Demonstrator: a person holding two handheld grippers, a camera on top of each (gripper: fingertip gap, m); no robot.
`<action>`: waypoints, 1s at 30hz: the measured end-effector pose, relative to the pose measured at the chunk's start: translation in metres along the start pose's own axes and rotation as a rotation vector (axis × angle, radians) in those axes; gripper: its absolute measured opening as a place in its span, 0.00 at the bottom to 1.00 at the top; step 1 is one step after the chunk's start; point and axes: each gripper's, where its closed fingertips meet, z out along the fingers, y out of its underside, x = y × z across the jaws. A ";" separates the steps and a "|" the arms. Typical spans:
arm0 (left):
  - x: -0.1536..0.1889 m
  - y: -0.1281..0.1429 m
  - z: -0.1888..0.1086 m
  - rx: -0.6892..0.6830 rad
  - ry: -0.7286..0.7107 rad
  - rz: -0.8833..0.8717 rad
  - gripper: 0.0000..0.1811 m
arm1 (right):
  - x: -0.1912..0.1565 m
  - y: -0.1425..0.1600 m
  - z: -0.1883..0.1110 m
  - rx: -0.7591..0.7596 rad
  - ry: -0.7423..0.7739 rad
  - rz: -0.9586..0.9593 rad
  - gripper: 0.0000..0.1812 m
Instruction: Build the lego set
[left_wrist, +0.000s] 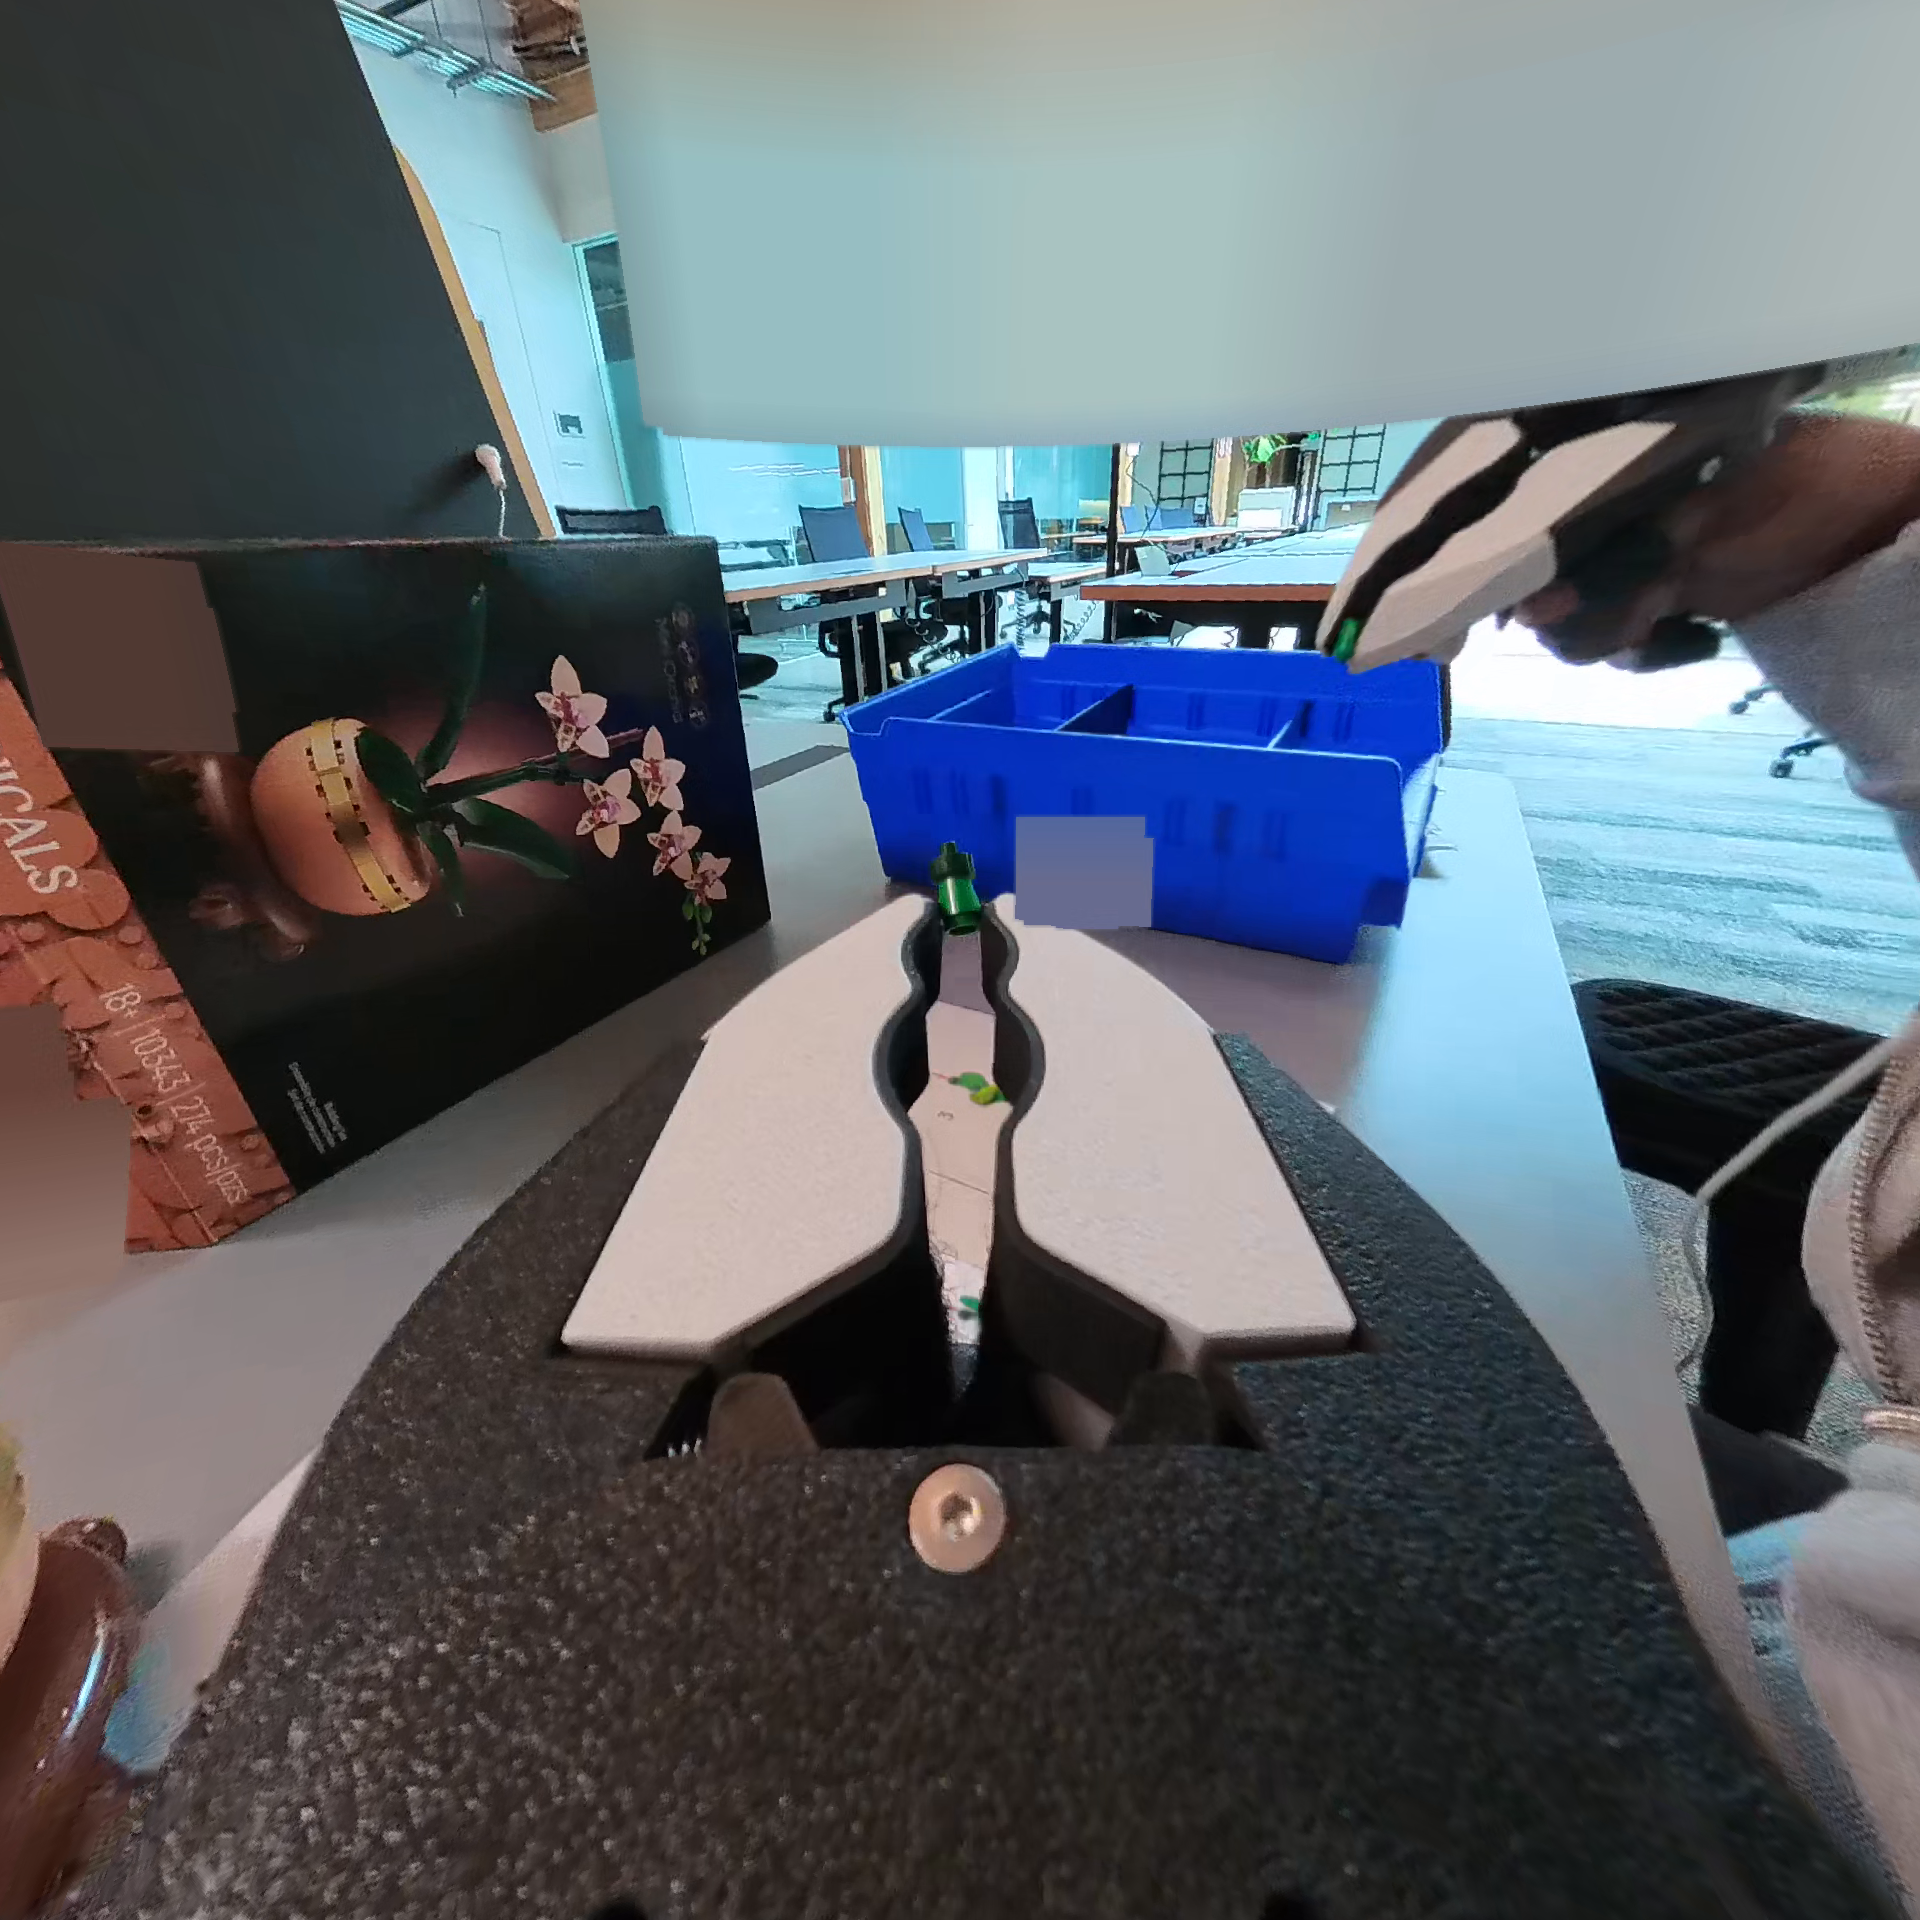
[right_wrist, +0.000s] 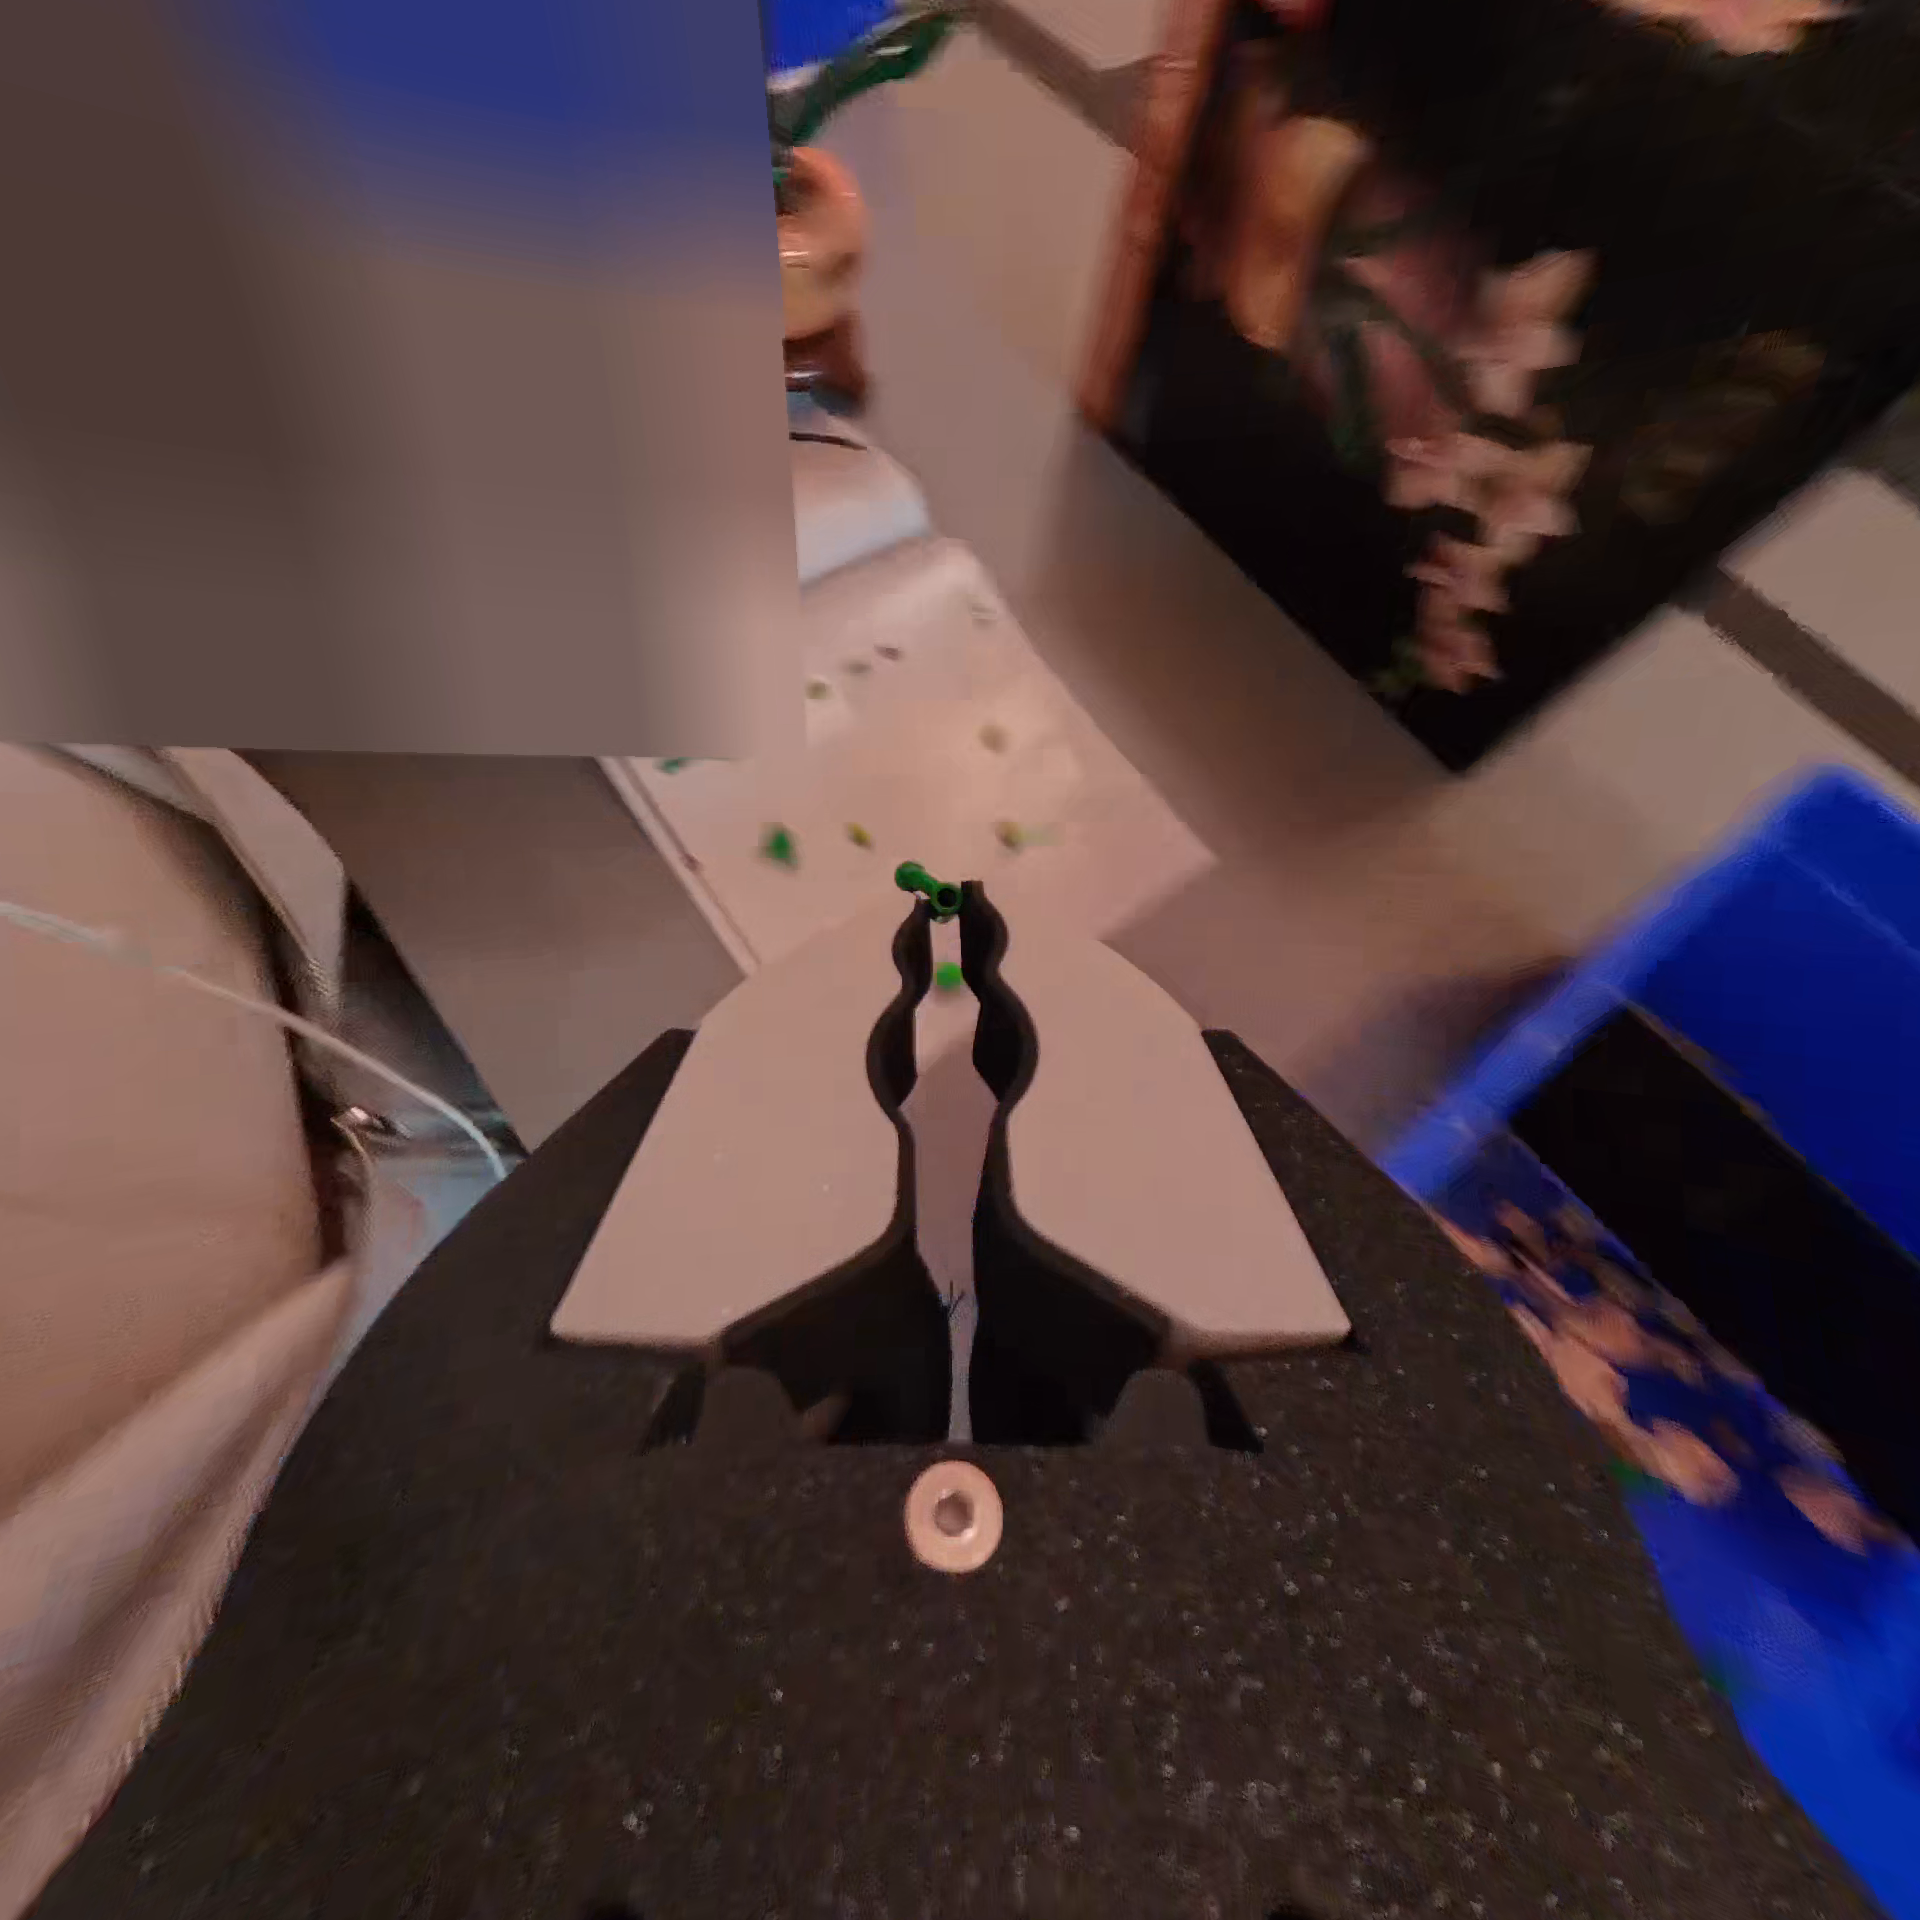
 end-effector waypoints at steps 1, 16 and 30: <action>0.001 0.001 -0.002 -0.003 0.002 -0.008 0.03 | -0.017 0.001 0.023 -0.036 -0.055 -0.007 0.03; 0.004 0.007 -0.010 -0.008 0.037 -0.085 0.03 | -0.020 0.064 0.112 -0.325 -0.095 -0.099 0.20; 0.005 0.010 -0.008 -0.025 0.034 -0.076 0.03 | -0.047 0.085 0.100 -0.316 -0.153 -0.139 0.05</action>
